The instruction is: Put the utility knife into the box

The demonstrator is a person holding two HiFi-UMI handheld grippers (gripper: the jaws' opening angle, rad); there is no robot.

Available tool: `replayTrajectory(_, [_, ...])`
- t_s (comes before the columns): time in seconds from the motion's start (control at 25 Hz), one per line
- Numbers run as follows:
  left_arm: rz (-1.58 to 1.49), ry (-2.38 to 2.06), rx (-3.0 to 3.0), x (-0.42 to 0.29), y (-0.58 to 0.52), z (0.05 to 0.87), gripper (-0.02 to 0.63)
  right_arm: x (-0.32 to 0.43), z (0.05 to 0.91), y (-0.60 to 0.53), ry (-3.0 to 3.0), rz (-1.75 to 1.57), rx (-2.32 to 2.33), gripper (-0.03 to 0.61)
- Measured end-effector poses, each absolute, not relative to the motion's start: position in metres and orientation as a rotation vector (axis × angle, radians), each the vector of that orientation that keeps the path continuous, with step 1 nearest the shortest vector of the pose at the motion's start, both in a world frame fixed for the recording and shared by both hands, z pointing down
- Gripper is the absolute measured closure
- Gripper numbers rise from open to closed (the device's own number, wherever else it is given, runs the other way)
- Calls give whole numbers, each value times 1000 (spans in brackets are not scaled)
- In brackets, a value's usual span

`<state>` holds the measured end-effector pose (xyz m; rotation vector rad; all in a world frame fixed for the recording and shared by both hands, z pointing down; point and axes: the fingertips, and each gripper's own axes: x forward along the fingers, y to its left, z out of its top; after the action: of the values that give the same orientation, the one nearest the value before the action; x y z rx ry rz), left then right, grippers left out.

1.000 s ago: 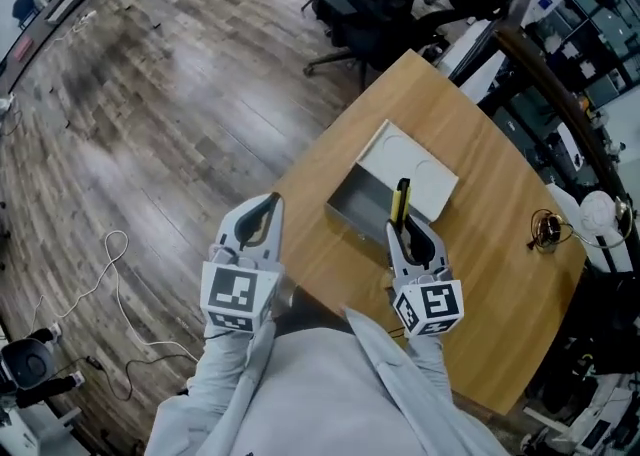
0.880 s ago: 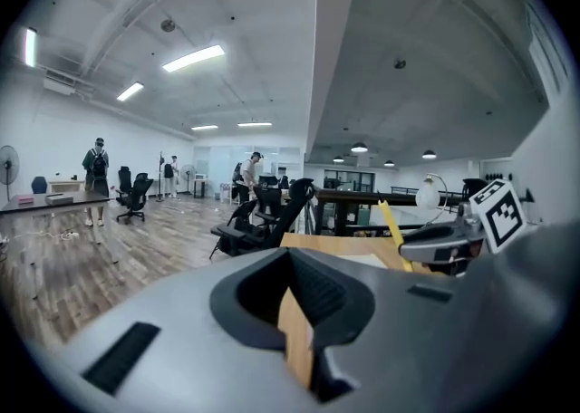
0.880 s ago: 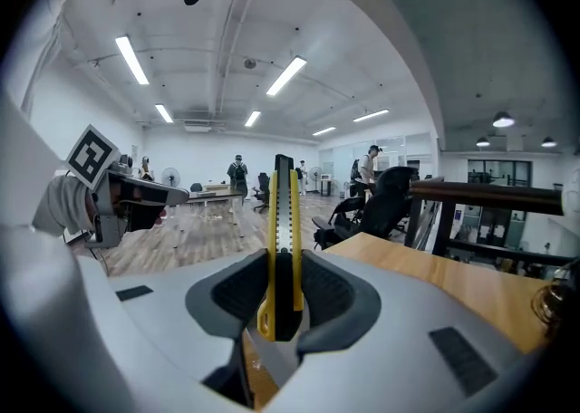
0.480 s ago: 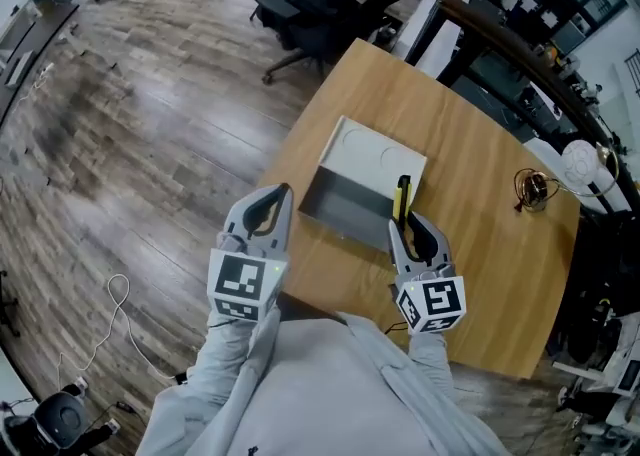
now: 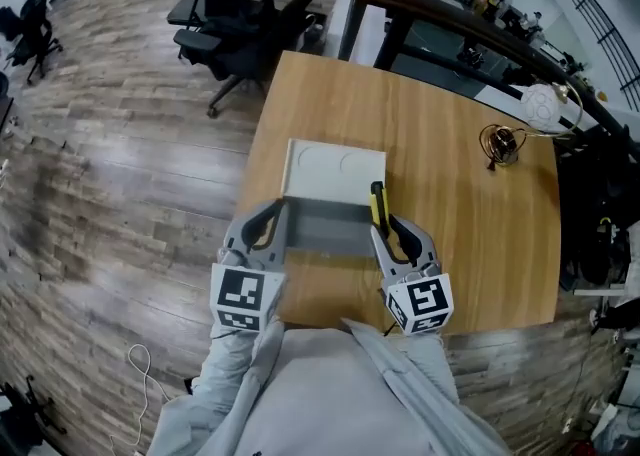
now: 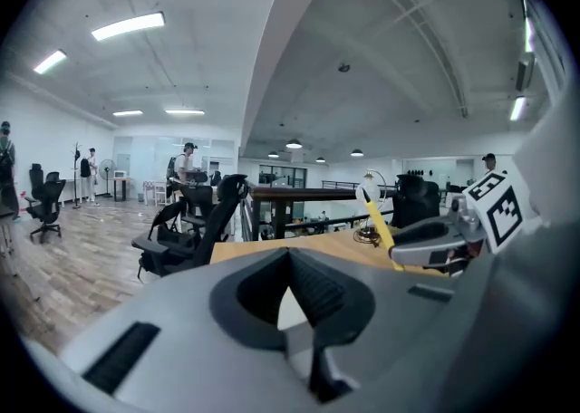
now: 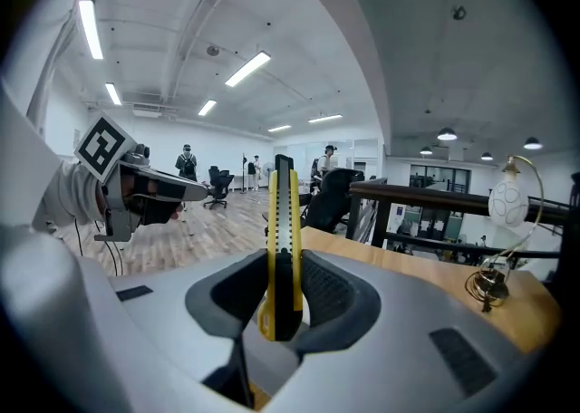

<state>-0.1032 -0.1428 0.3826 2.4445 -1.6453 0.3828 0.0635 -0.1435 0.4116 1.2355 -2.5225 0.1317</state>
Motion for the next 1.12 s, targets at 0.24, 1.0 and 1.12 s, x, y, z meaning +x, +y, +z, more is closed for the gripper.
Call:
replayTrajectory(0.24, [390,-1566,2516,-96,-161,386,595,67,411,-150,-2491,140,1305,453])
replayTrajectory(1.0, [392,-1515,2502,-93,-166,401,595,51,436,-162,-2445,114,1147,453])
replayTrajectory(1.12, [393,-1515,2481,-94,-165,408,595,44,450,-164,-2429,108,1071,453])
